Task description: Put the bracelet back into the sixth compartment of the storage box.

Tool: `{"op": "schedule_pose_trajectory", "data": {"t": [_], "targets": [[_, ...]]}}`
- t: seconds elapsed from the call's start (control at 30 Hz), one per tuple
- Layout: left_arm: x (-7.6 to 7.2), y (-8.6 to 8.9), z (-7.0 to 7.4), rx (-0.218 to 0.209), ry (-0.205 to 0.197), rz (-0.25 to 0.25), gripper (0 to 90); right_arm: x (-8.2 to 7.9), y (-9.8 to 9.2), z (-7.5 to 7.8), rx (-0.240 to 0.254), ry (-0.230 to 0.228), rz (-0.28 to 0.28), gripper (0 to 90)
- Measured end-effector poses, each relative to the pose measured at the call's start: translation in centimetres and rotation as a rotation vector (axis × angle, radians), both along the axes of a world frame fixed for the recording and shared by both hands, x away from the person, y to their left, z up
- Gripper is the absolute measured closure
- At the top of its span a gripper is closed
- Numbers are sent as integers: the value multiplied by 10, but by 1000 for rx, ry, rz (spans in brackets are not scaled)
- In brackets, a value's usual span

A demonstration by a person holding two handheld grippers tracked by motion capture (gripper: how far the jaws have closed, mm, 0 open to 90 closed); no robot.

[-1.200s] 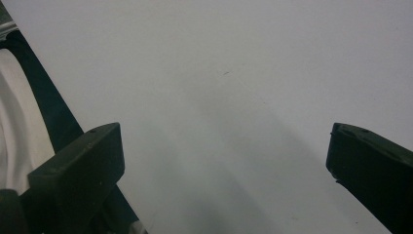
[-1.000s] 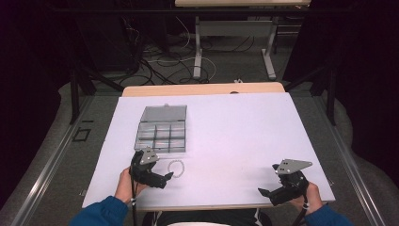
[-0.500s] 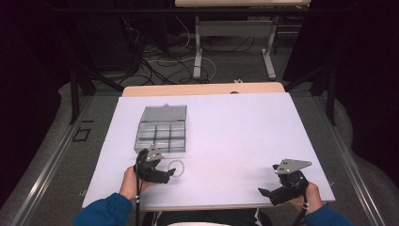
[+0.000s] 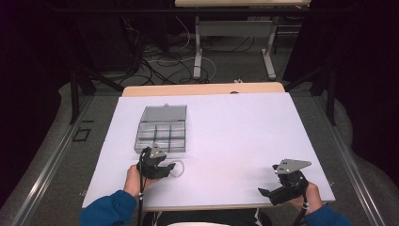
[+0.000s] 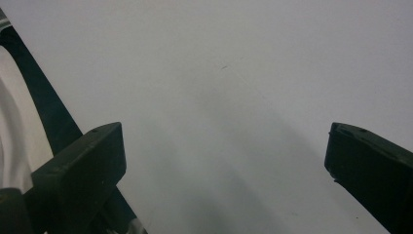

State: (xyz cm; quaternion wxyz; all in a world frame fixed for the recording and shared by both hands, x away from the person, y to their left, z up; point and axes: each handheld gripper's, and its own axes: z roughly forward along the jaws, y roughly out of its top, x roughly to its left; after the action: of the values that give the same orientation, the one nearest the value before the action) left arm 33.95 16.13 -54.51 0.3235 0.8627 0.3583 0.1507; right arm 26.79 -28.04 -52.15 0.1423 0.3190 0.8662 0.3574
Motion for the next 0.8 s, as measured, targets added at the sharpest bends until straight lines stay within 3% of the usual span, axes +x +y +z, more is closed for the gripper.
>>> {"op": "schedule_pose_trajectory", "data": {"t": [0.43,0.8], "targets": [[8,-5,-7,13,37,8,715,0,0,0,-1,4,-1,16],[11,-7,-8,17,42,4,831,0,0,0,0,3,-2,16]]}}
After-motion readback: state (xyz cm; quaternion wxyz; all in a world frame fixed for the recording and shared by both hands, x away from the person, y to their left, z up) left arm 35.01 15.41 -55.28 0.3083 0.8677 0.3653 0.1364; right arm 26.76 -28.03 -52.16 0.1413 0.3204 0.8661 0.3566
